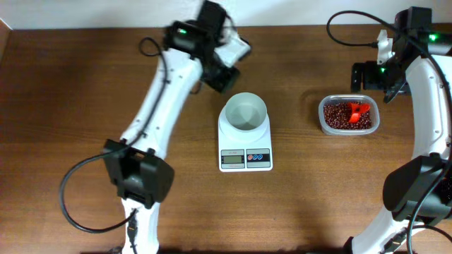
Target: Scoop item into bowl and weigh 50g on scale
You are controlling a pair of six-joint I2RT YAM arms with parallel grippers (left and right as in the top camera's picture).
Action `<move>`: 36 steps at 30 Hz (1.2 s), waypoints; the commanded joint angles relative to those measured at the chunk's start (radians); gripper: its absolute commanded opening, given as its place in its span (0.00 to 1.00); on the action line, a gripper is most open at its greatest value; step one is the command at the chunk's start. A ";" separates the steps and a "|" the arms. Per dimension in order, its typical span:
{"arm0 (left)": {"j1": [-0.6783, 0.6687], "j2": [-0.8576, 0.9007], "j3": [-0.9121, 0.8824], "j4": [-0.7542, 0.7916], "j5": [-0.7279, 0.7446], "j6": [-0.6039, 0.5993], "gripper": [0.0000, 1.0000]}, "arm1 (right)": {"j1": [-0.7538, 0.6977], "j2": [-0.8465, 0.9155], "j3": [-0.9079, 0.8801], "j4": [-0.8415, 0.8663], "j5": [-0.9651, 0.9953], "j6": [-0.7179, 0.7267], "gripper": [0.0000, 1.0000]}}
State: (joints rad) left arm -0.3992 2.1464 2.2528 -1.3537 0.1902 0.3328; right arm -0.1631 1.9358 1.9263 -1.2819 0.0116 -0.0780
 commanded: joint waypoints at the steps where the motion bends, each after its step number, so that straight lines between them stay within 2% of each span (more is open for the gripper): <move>1: -0.132 -0.023 0.010 -0.058 0.003 0.116 0.00 | -0.001 0.005 0.011 0.000 0.008 0.003 0.99; 4: -0.218 -0.021 -0.004 -0.069 0.002 0.132 0.00 | -0.001 0.005 0.011 -0.001 0.008 0.003 0.99; 7: -0.306 -0.021 -0.059 -0.077 -0.135 0.137 0.00 | -0.001 0.005 0.011 -0.001 0.008 0.003 0.99; 14: -0.330 -0.021 -0.264 -0.061 -0.161 0.169 0.00 | -0.001 0.005 0.011 0.000 0.008 0.003 0.99; 18: -0.329 -0.021 -0.426 0.068 -0.162 0.194 0.00 | -0.001 0.005 0.011 0.000 0.008 0.003 0.99; 24: -0.330 -0.021 -0.553 0.221 -0.191 0.200 0.00 | -0.001 0.005 0.011 0.000 0.008 0.003 0.99; 36: -0.368 -0.021 -0.707 0.375 -0.232 0.176 0.00 | -0.001 0.005 0.011 0.000 0.008 0.003 0.99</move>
State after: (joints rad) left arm -0.7448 2.1170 1.5787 -1.0069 -0.0448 0.5152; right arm -0.1631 1.9358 1.9263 -1.2819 0.0113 -0.0784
